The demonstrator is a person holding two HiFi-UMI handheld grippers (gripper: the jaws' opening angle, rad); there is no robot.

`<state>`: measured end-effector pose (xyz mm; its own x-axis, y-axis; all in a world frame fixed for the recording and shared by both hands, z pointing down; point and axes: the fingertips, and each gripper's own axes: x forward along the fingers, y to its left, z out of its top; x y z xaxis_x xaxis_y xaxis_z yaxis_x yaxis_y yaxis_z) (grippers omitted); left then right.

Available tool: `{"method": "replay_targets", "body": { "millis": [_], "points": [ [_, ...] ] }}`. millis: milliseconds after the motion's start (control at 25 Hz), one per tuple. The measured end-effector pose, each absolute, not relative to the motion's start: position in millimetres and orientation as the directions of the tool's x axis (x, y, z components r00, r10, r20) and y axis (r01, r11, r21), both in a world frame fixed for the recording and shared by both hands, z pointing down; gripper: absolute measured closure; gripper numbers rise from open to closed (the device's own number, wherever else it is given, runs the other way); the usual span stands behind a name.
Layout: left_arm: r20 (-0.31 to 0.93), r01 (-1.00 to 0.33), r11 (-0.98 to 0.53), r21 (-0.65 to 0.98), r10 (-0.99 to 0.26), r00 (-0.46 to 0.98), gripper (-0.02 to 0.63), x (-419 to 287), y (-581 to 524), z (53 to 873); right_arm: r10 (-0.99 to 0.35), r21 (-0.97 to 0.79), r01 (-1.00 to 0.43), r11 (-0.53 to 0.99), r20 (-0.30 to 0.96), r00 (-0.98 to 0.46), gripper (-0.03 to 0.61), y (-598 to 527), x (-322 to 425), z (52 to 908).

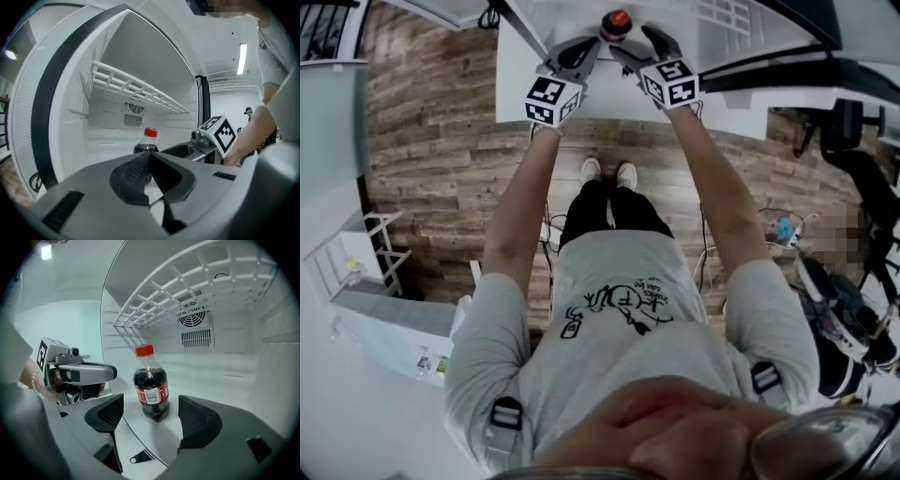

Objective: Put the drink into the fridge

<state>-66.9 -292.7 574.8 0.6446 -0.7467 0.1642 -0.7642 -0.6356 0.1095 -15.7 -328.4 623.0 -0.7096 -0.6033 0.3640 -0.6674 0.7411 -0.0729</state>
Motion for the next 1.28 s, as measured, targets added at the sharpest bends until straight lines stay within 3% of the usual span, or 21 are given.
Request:
{"method": "replay_targets", "body": {
  "millis": [240,440,1000,1280],
  "points": [
    [0.182,-0.739,-0.669,0.084,-0.719,0.671,0.612,-54.8,-270.0,569.3,-0.594,-0.05,-0.648,0.76,0.351,-0.724,0.22,-309.3,-4.3,602.5],
    [0.183,-0.725,-0.683,0.087,-0.705,0.686,0.612,-48.4,-252.6,553.9,-0.613,-0.031,-0.649,0.76,0.297,-0.732,0.329,-289.0,4.7,572.0],
    [0.115,-0.692,-0.715,0.103,-0.682,0.722,0.612,-30.2,-203.8,463.5,-0.58,-0.099,-0.608,0.788,0.213,-0.786,0.484,-221.3,6.3,469.6],
    [0.05,-0.674,-0.723,0.149,-0.675,0.736,0.612,-25.0,-172.2,411.1,-0.591,-0.117,-0.612,0.782,0.171,-0.788,0.509,-186.4,21.3,416.6]
  ]
}}
